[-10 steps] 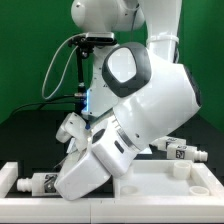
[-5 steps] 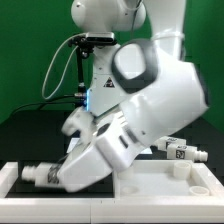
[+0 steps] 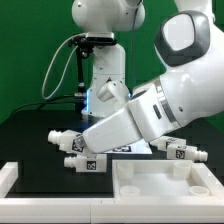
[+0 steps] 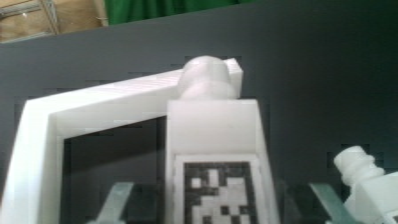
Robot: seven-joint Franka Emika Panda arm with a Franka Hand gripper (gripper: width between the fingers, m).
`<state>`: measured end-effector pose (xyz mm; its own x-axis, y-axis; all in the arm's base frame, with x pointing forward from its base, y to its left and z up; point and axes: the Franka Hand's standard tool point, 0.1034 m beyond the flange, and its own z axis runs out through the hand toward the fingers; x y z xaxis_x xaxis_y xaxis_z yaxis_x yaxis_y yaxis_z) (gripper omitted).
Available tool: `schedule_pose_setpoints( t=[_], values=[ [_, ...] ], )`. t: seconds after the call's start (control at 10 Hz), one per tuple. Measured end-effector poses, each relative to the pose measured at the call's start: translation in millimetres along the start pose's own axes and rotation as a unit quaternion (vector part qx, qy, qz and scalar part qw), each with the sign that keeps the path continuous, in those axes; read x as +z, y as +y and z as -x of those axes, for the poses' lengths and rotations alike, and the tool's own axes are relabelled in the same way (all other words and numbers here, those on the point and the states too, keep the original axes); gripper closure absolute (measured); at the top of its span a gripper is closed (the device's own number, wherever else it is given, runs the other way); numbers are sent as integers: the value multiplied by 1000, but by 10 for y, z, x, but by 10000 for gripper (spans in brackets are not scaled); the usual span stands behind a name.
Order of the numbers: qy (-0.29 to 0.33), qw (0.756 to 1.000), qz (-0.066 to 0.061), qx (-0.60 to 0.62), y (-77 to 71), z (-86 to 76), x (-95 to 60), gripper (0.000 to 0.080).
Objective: Assemble one leg
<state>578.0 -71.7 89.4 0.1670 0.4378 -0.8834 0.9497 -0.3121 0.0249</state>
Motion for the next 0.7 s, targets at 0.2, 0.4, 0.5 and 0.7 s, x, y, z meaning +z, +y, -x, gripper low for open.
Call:
schedule_pose_setpoints(
  t=[0.2, 0.4, 0.5, 0.7],
  values=[
    [65, 998, 15, 7, 113, 0, -39, 515],
    [90, 994, -40, 48, -24, 114, -162, 515],
    [115, 986, -88, 81, -57, 183, -394, 515],
    [163, 964, -149, 145, -27, 274, -720, 515]
  ],
)
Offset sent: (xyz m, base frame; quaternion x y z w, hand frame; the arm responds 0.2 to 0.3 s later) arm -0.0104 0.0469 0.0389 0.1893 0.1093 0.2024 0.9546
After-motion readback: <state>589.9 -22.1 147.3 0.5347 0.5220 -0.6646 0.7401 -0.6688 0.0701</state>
